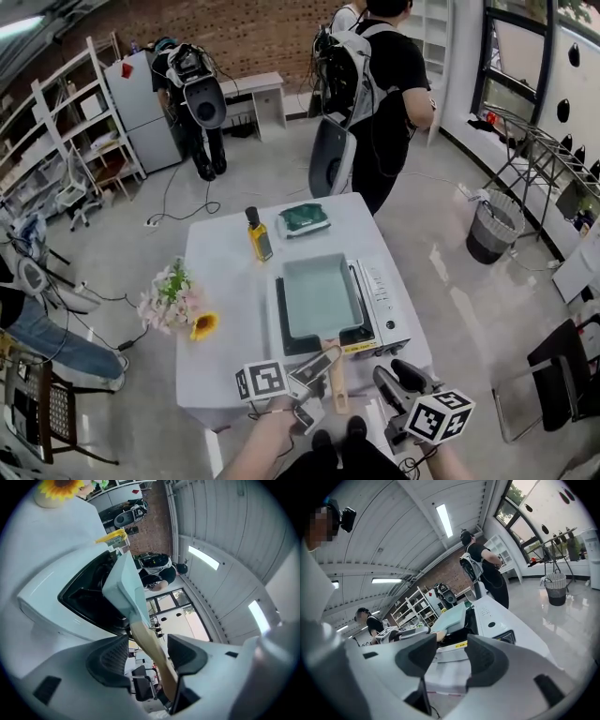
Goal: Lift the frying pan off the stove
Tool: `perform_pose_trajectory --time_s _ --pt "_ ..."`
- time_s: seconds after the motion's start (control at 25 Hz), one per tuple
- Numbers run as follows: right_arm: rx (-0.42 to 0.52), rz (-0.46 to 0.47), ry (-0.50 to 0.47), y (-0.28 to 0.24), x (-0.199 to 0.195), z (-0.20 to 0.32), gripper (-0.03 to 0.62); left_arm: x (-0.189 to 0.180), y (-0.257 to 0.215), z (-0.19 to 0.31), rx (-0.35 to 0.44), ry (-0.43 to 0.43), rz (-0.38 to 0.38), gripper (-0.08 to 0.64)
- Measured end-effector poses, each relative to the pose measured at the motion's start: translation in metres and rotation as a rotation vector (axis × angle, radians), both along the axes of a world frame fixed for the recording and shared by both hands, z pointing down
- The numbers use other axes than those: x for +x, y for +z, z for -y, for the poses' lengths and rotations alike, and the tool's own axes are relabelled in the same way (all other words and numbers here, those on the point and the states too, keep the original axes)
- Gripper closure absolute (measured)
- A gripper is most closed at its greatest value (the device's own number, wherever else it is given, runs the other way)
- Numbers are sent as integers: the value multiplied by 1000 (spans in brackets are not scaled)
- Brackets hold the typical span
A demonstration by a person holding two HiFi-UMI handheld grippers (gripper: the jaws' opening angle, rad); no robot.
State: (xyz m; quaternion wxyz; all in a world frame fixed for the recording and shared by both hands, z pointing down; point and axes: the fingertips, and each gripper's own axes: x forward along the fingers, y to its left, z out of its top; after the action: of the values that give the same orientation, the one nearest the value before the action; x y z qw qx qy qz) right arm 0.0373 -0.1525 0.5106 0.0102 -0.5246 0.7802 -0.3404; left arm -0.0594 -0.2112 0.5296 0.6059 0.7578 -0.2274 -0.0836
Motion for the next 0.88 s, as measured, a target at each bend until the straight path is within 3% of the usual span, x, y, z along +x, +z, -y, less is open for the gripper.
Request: perform_pose_trajectory --time_s 0.48,0.88 --pt "-6 11 -24 -1 0 4 397 25 8 9 -61 89 3 327" --pt "-6 31 -78 -1 -11 12 397 32 12 17 -136 97 -28 342"
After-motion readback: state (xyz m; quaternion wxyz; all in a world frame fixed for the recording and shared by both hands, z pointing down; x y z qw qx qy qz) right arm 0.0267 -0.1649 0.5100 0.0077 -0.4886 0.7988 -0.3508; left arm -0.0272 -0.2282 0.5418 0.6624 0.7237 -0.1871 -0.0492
